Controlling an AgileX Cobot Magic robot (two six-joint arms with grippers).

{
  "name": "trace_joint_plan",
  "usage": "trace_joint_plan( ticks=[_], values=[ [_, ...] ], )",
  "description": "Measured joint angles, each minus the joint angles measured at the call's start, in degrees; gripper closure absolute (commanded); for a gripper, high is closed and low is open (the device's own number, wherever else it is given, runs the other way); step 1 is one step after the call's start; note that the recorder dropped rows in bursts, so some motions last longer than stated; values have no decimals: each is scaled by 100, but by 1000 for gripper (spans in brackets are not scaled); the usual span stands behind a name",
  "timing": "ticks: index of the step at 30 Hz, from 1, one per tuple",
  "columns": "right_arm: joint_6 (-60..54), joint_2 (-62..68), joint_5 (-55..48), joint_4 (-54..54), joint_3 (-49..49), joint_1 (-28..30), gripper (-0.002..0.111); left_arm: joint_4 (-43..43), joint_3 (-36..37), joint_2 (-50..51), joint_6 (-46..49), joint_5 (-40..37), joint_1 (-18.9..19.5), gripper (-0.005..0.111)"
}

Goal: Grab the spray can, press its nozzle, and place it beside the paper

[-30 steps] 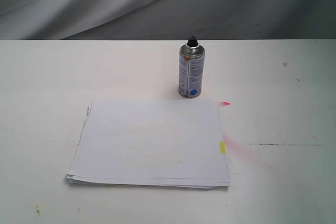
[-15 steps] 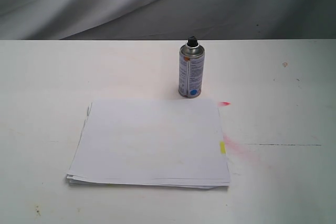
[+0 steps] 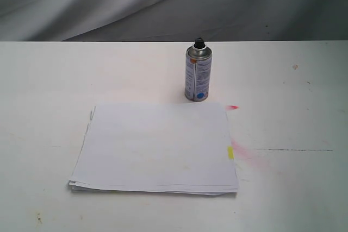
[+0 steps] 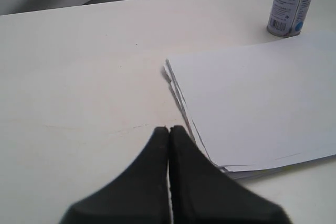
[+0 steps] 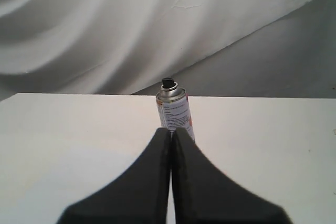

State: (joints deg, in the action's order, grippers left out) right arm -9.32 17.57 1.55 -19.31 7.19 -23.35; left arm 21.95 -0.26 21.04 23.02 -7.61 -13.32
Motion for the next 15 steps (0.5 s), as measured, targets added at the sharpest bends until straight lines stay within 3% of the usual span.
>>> trace_joint_plan(
  ticks=[5, 10, 15],
  values=[
    [252, 0, 66, 745, -328, 118, 108, 0, 0, 0, 0, 0, 0, 107],
    [1231, 0, 78, 1508, -673, 1210, 108, 0, 0, 0, 0, 0, 0, 107],
    [1307, 0, -113, 1600, -698, 2003, 108, 0, 0, 0, 0, 0, 0, 107]
  ],
)
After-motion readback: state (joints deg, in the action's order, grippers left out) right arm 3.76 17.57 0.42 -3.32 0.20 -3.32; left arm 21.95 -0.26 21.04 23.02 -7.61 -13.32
